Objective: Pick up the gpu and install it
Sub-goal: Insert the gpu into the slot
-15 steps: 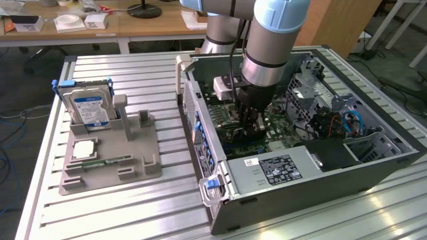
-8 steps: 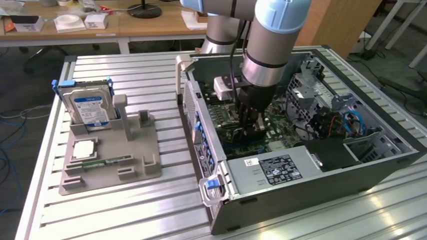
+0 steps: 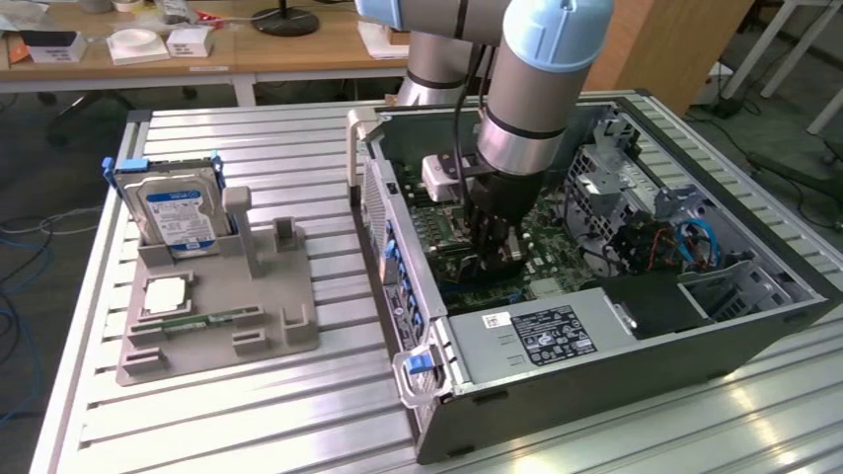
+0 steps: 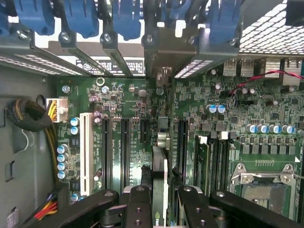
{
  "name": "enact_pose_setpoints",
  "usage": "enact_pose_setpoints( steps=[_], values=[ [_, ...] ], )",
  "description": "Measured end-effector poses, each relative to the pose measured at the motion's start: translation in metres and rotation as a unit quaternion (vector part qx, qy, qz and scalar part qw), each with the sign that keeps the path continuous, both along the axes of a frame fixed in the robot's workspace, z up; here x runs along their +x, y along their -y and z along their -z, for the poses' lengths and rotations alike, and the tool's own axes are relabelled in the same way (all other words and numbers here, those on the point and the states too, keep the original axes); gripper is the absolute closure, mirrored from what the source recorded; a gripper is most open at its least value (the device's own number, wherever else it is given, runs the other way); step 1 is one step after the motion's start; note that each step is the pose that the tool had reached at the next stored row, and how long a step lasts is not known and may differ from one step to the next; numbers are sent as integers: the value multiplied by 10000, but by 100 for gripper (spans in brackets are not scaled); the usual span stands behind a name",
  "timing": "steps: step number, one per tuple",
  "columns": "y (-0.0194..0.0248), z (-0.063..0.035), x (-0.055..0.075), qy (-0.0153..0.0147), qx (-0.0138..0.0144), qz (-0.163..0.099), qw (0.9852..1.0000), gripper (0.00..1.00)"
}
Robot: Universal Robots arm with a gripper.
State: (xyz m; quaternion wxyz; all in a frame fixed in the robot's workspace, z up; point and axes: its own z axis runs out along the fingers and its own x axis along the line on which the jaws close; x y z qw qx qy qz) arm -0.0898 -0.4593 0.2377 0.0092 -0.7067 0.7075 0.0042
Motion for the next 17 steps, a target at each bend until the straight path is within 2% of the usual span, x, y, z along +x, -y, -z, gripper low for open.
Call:
enact_pose_setpoints(
  steps=[17],
  values=[
    [-2, 5, -2, 2, 6, 2, 10000, 73]
  ],
)
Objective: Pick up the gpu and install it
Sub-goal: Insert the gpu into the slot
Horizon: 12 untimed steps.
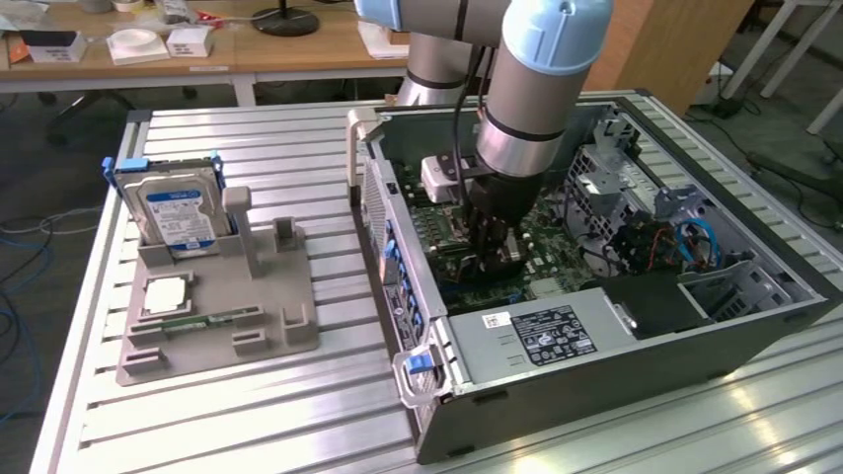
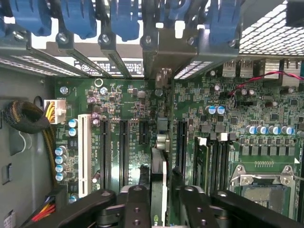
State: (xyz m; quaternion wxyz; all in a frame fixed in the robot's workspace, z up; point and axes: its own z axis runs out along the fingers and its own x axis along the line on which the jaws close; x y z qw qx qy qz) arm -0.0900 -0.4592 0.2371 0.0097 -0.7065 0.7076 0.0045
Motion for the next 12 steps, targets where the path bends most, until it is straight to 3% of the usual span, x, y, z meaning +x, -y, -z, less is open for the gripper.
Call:
enact_pose_setpoints(
  steps=[3, 12],
  values=[
    [2, -4, 2, -2, -4, -2, 10000, 61],
    [2, -53, 2, 7, -4, -2, 10000, 61]
  ],
)
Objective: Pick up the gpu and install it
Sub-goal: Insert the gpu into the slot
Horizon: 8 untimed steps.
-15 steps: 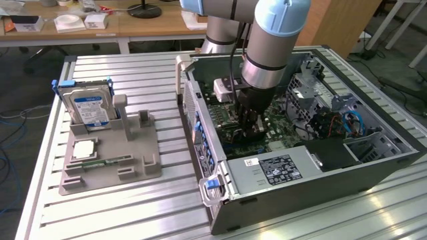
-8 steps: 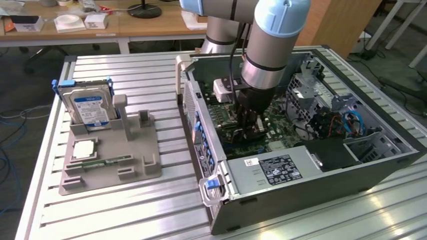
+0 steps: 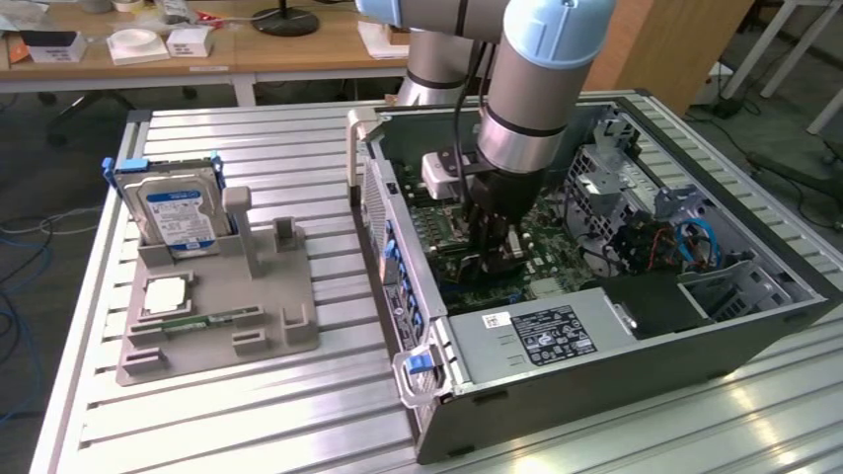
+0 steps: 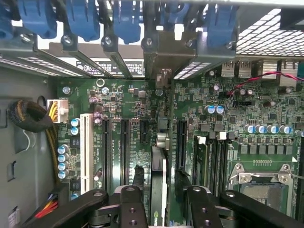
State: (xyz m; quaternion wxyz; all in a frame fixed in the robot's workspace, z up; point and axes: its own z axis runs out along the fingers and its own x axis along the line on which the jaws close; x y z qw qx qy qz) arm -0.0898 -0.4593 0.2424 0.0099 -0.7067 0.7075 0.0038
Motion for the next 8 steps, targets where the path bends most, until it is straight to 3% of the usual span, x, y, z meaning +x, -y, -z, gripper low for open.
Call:
enact_pose_setpoints(
  steps=[8],
  values=[
    [0, -127, 0, 27, 1, 1, 10000, 61]
  ],
)
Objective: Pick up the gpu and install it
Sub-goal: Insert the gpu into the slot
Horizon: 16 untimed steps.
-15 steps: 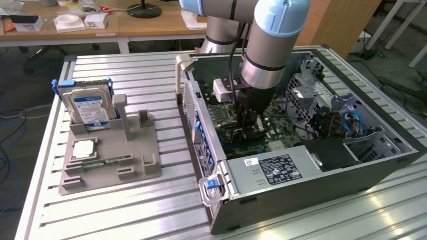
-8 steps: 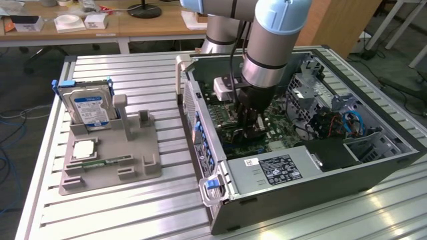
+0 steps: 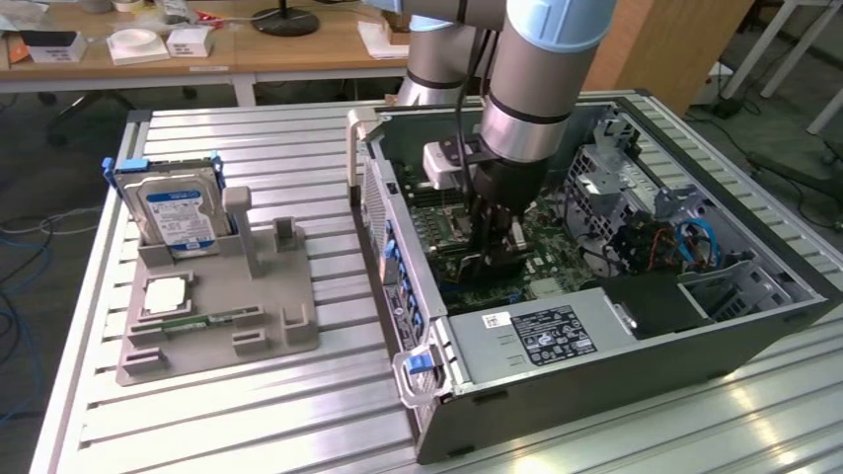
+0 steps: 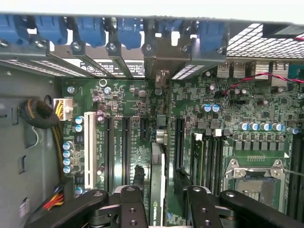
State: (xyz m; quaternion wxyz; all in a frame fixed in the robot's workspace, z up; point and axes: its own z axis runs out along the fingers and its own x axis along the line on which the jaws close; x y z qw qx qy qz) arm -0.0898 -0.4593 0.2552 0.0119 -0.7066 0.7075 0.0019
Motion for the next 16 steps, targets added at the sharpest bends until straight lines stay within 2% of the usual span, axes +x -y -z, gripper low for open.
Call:
enact_pose_setpoints(
  steps=[8, 12, 15, 16],
  values=[
    [0, -115, 0, 33, 0, 0, 10000, 61],
    [0, -119, 0, 37, 1, 0, 10000, 62],
    [0, -120, 0, 37, 0, 0, 10000, 80],
    [0, -120, 0, 37, 0, 0, 10000, 80]
  ],
)
